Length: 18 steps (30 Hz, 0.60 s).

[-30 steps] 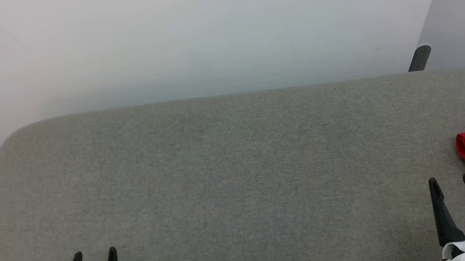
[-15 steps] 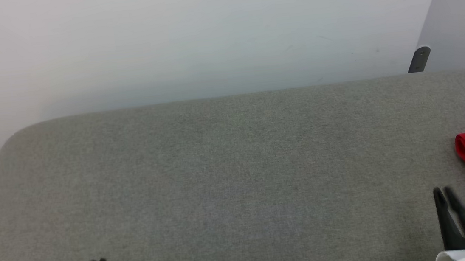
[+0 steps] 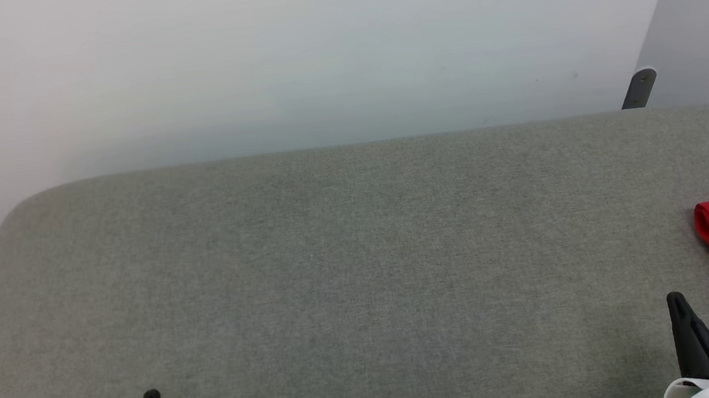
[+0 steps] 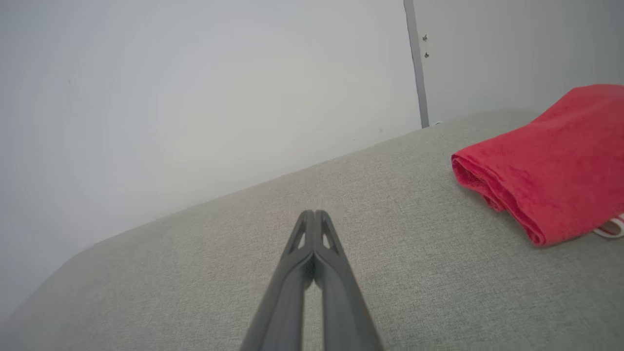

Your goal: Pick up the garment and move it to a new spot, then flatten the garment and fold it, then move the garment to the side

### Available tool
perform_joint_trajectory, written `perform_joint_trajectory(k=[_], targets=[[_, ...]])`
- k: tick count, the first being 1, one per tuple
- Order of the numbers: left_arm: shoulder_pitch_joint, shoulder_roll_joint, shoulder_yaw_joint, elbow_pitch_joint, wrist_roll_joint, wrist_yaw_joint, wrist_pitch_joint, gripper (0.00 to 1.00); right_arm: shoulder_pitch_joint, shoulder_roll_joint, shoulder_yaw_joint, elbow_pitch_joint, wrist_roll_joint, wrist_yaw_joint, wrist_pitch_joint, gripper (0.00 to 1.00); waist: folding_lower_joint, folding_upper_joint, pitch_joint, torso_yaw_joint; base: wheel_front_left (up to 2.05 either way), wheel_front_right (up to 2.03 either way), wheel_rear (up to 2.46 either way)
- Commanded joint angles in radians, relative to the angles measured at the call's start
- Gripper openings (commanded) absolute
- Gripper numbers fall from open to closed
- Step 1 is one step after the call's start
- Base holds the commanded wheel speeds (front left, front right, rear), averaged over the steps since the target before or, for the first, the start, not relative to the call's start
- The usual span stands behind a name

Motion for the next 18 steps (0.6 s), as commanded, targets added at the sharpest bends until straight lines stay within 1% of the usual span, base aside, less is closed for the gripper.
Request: perform_joint_trajectory(k=[1,18], targets=[[-0.029,0.004,0.006,-0.009,-0.038,0.000,0.007,0.00,-0.031,0.000,-0.008,-0.009,0.038,0.000,0.007,0.00,0.0000,0.0000,0.000,0.000,0.00,0.00,0.00],[-0.091,-0.018,0.011,0.025,-0.284,0.000,0.077,0.00,-0.067,0.013,-0.018,0.023,0.295,0.000,0.067,0.00,0.0000,0.0000,0.005,-0.001,0.00,0.00,0.00]])
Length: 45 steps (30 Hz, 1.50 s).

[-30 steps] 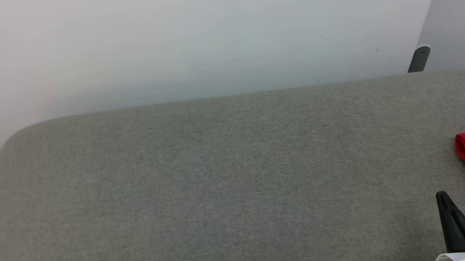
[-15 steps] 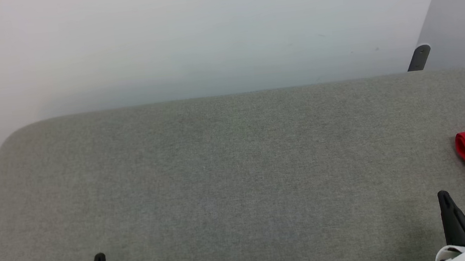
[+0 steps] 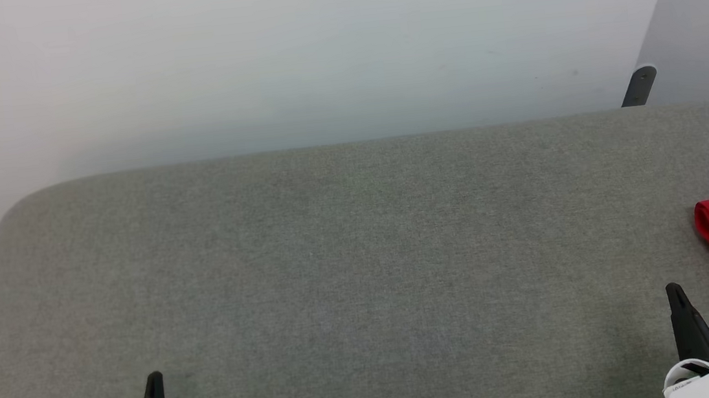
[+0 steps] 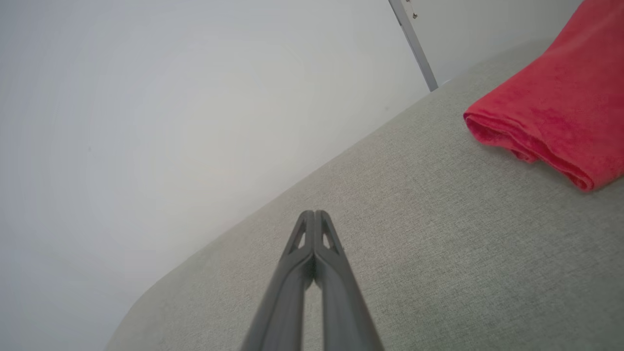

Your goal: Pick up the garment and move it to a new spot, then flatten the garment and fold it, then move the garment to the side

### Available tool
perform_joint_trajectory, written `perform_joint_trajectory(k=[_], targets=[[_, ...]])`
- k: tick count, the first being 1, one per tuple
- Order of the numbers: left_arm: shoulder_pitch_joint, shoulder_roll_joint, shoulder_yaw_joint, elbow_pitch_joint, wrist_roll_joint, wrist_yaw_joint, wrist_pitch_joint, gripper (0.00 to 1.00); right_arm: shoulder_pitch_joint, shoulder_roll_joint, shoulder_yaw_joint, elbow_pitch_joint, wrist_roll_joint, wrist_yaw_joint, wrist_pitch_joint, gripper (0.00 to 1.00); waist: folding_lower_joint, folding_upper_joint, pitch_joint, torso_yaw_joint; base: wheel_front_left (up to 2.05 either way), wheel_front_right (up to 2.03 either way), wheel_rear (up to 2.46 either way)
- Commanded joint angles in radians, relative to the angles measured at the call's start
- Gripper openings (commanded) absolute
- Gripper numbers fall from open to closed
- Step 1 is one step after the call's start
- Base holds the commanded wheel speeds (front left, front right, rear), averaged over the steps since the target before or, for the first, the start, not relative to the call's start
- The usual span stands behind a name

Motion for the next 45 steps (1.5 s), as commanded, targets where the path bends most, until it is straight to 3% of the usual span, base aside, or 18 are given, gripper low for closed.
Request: perform_joint_trajectory(k=[1,45], targets=[[-0.026,0.002,0.004,-0.008,-0.034,0.000,0.007,0.00,-0.027,-0.002,-0.006,-0.007,0.036,0.000,0.006,0.00,0.0000,0.0000,0.000,0.000,0.00,0.00,0.00],[-0.141,-0.040,0.014,0.059,-0.496,0.000,0.141,0.00,-0.094,0.025,-0.026,0.055,0.518,0.000,0.121,0.00,0.0000,0.0000,0.014,-0.002,0.00,0.00,0.00]])
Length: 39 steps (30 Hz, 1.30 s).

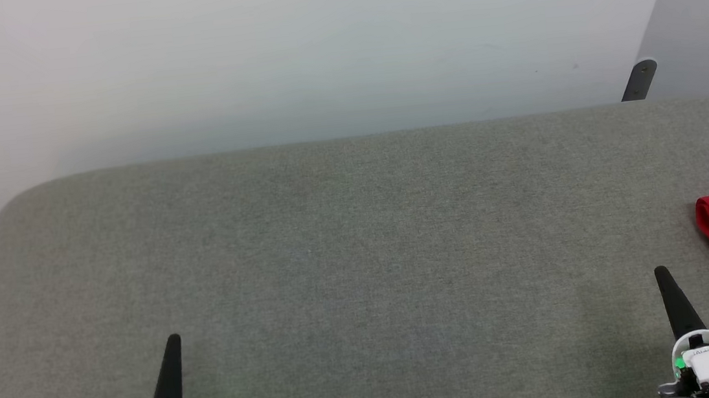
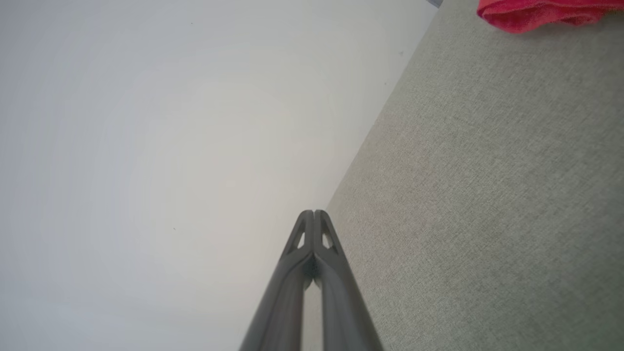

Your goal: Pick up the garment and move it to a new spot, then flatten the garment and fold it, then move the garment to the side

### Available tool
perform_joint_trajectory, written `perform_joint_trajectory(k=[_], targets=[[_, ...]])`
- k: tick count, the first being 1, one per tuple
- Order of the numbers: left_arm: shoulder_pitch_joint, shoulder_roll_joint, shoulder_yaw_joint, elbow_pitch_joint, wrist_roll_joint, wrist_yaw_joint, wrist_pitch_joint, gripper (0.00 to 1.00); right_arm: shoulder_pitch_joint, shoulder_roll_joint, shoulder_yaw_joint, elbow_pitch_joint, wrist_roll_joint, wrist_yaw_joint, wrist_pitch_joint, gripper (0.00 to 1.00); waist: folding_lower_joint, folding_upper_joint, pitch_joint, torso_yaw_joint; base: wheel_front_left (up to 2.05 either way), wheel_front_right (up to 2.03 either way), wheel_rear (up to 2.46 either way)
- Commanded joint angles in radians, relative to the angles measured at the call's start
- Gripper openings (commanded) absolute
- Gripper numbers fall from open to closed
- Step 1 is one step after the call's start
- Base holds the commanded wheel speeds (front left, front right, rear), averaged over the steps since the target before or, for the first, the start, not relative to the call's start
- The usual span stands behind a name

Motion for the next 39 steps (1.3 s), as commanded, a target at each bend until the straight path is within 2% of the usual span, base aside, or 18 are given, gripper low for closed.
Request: perform_joint_trajectory(k=[1,39], targets=[[-0.018,0.001,0.004,-0.002,-0.028,0.000,0.006,0.00,-0.017,0.002,-0.007,-0.002,0.028,0.000,0.007,0.00,-0.0001,-0.0001,0.001,0.000,0.00,0.00,0.00],[-0.086,-0.026,0.010,0.038,-0.296,0.000,0.086,0.00,-0.057,0.017,-0.017,0.035,0.310,0.000,0.075,0.00,-0.0001,-0.0001,0.012,-0.002,0.00,0.00,0.00]])
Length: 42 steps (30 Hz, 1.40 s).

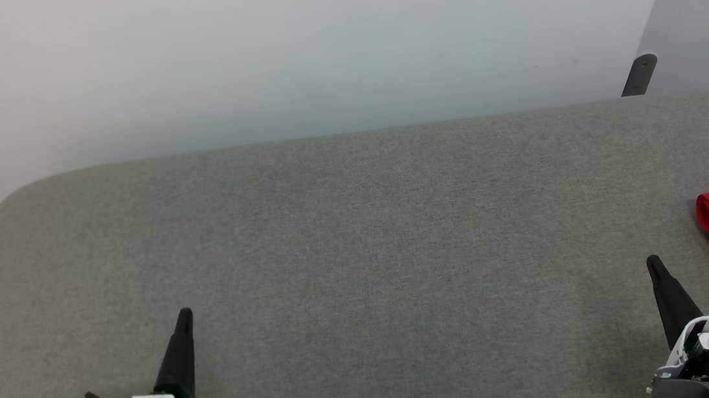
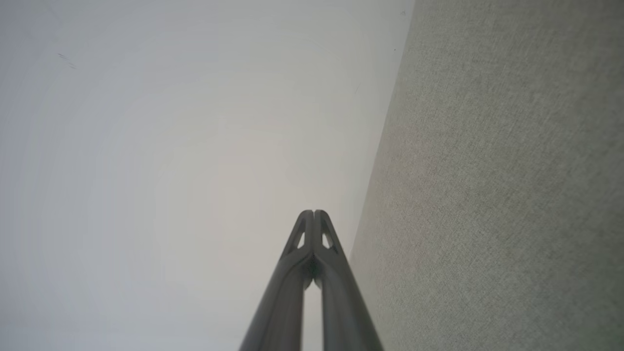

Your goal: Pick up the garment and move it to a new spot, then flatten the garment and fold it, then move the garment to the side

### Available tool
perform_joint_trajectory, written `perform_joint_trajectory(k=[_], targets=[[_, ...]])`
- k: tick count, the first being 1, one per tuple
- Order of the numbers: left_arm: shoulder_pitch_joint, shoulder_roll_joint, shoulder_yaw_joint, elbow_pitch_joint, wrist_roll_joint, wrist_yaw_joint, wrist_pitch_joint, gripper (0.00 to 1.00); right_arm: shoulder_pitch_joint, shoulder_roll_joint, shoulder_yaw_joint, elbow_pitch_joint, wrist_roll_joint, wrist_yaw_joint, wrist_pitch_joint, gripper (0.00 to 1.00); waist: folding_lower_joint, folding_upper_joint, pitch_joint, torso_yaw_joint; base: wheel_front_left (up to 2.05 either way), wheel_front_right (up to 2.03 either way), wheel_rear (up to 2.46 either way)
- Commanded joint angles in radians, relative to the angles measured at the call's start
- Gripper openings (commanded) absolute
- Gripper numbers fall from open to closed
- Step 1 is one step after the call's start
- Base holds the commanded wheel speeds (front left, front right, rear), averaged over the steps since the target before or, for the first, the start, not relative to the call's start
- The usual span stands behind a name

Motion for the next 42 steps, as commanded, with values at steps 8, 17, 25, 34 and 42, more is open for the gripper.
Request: perform_joint_trajectory(k=[8,17,25,34,42], targets=[[-0.026,-0.007,0.005,0.008,-0.061,0.000,0.017,0.00,-0.022,0.006,-0.004,0.007,0.063,0.000,0.016,0.00,0.0000,0.0000,0.002,0.000,0.00,0.00,0.00],[-0.028,-0.007,0.005,0.009,-0.067,0.000,0.021,0.00,-0.018,0.007,-0.004,0.008,0.071,0.000,0.018,0.00,0.0000,0.0000,0.003,0.000,0.00,0.00,0.00],[-0.028,-0.008,0.005,0.009,-0.067,0.000,0.021,0.00,-0.018,0.007,-0.004,0.008,0.071,0.000,0.018,0.00,0.0000,0.0000,0.003,0.000,0.00,0.00,0.00],[-0.028,-0.007,0.005,0.009,-0.067,0.000,0.021,0.00,-0.018,0.007,-0.004,0.008,0.071,0.000,0.018,0.00,0.0000,0.0000,0.003,0.000,0.00,0.00,0.00],[-0.028,-0.008,0.005,0.009,-0.067,0.000,0.021,0.00,-0.018,0.007,-0.003,0.008,0.071,0.000,0.018,0.00,0.0000,0.0000,0.003,0.000,0.00,0.00,0.00]])
